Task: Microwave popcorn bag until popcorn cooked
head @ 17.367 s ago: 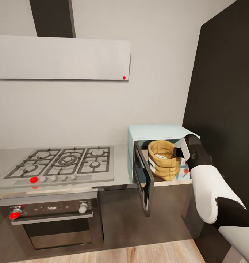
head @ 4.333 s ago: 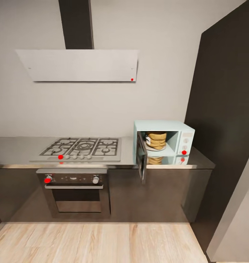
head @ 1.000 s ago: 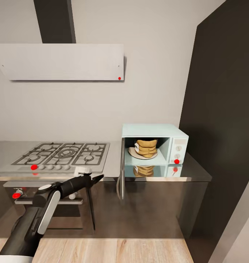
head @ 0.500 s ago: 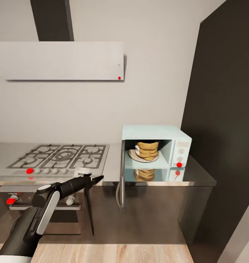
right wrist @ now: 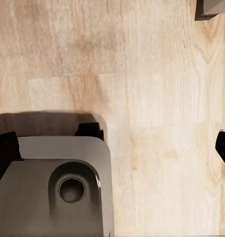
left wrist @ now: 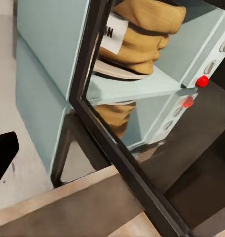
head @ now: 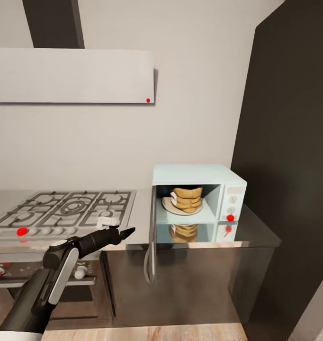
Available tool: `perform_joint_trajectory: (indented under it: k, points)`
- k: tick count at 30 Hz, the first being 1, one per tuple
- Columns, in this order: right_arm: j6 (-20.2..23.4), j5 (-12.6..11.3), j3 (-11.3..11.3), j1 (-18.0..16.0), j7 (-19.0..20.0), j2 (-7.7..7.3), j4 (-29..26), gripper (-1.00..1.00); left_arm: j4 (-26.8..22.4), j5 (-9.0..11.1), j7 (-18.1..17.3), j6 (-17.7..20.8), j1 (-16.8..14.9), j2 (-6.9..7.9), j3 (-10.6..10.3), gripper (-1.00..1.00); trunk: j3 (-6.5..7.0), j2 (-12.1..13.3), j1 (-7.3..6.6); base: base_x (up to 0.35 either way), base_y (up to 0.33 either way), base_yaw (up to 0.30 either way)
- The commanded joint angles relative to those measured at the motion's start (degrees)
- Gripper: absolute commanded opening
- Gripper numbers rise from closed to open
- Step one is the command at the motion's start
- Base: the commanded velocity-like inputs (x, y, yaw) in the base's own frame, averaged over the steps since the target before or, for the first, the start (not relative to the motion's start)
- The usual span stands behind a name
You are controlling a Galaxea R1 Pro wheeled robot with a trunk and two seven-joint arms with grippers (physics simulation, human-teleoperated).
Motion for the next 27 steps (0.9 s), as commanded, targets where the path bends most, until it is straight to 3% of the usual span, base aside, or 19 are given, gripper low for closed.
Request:
perform_joint_trajectory:
  k: [1,16,17,21,27]
  points:
    - [-0.29,0.09,-0.35,-0.09,0.19,-0.02,0.17,1.00,-0.05,0.35,0.08,0.37,-0.04,-0.01,-0.02,1.00,-0.07,-0.05,0.00,0.001,0.000,-0.236]
    - [-0.33,0.09,-0.35,-0.08,0.22,-0.02,0.17,1.00,-0.21,0.51,-0.66,0.33,-0.04,0.02,-0.25,1.00,-0.07,-0.05,0.00,0.000,0.000,-0.218]
    - [-0.33,0.09,-0.35,-0.09,0.22,-0.02,0.17,1.00,-0.22,0.52,-1.04,0.34,-0.07,0.03,-0.66,1.00,-0.07,-0.05,0.00,0.000,0.000,-0.186]
    - [-0.35,0.09,-0.36,-0.09,0.22,-0.02,0.17,1.00,-0.28,0.36,-1.62,0.24,-0.07,0.11,-6.47,1.00,-0.07,-0.05,0.00,0.000,0.000,-0.182]
    - [-0.33,0.09,-0.35,-0.09,0.22,-0.02,0.17,1.00,-0.37,0.35,-1.68,0.17,-0.07,0.12,-7.73,1.00,-0.07,-0.05,0.00,0.000,0.000,-0.144]
